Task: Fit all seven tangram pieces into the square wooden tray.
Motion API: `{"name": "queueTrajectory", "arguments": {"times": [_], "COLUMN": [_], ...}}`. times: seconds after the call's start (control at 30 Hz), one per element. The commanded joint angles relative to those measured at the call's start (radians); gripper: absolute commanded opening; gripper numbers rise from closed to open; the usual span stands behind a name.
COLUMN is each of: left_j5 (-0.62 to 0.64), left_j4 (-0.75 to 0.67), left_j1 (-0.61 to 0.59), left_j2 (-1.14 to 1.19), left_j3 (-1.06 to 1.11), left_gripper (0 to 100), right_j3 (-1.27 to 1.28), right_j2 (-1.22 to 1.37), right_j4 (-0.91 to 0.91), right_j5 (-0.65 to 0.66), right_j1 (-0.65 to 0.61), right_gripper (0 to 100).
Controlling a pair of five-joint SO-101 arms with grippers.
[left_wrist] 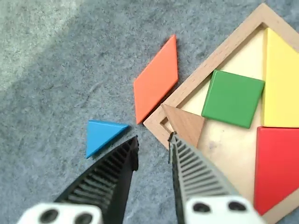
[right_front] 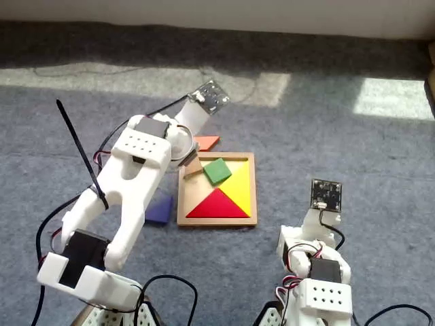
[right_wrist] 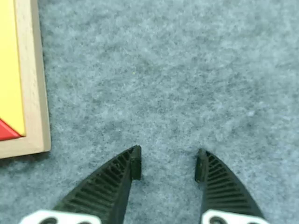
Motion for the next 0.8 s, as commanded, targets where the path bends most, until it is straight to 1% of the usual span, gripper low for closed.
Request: {"name": "queueTrajectory", "arguments": {"times": [0.0, 0.17, 0.27, 0.33, 0.47, 0.57, 0.67, 0.77], "left_j5": [0.017, 0.017, 0.018, 0.018, 0.018, 0.02, 0.075, 0.086], "left_j4": [-0.008, -0.052, -0.049, -0.028, 0.06, 0.098, 0.12, 0.164], "left_j1": [-0.018, -0.025, 0.004, 0.035, 0.105, 0.119, 0.119, 0.15], "left_j2": [0.019, 0.18, 0.225, 0.225, 0.202, 0.14, 0.068, 0.024], "left_j3": [-0.048, -0.058, -0.053, -0.048, -0.056, -0.048, -0.048, -0.048], "left_gripper": [13, 13, 13, 13, 7, 7, 7, 7], "right_j3": [0.016, 0.016, 0.016, 0.016, 0.016, 0.016, 0.016, 0.016], "right_j2": [0.001, 0.001, 0.001, 0.001, 0.001, 0.001, 0.001, 0.001], "right_j4": [-0.027, -0.027, -0.027, -0.027, -0.027, -0.027, -0.027, -0.027], "right_j5": [0.009, 0.009, 0.009, 0.009, 0.009, 0.009, 0.009, 0.009], "right_j1": [0.028, 0.028, 0.028, 0.028, 0.028, 0.028, 0.028, 0.028], "right_gripper": [20.2, 20.2, 20.2, 20.2, 20.2, 20.2, 20.2, 20.2]}}
